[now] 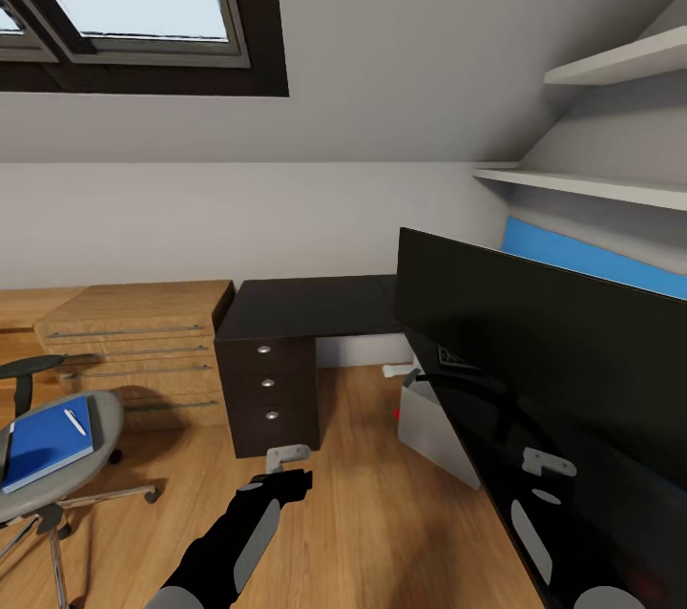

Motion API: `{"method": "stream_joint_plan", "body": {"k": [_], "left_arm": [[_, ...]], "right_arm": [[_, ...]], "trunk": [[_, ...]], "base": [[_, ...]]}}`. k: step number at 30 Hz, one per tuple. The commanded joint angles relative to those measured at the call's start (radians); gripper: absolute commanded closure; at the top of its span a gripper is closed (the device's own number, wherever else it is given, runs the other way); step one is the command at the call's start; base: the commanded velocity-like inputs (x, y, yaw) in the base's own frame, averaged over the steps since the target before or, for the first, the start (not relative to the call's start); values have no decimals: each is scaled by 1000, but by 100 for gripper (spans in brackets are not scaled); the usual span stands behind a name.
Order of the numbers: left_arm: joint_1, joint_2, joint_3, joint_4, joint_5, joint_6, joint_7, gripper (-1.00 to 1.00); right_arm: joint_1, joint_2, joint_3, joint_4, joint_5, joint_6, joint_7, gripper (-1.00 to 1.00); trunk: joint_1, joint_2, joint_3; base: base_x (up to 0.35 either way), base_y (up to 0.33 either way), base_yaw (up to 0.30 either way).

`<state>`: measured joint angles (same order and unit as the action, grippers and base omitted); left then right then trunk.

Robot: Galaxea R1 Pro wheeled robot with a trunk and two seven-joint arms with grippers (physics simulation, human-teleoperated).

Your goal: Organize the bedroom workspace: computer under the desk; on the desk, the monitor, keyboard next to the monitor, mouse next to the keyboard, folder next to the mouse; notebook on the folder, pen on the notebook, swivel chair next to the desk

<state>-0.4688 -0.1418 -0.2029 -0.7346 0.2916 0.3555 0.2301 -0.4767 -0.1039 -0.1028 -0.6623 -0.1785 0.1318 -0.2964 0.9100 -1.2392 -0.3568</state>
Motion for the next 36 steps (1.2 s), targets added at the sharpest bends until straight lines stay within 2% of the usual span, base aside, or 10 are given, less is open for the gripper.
{"method": "stream_joint_plan", "body": {"k": [1,8,16,36], "left_arm": [[-1,1,-4,-2,11,3,10,-100],[-1,1,-4,-2,11,3,10,-100],[-1,1,-4,-2,11,3,9,-100],[-1,1,-6,-2,11,3,9,-100]], "right_arm": [[0,0,2,-2,-7,5,-4,-100],[-2,0,2,7,-7,5,-4,-100],[-36,0,2,75,-8,4,-3,-100],[-49,0,2,105,-9,2,-3,-100]], "trunk": [[0,-1,-1],[0,-1,-1],[0,-1,-1],[0,-1,-1]], "base": [[2,-1,0],[0,0,0],[0,0,0],[0,0,0]]}}
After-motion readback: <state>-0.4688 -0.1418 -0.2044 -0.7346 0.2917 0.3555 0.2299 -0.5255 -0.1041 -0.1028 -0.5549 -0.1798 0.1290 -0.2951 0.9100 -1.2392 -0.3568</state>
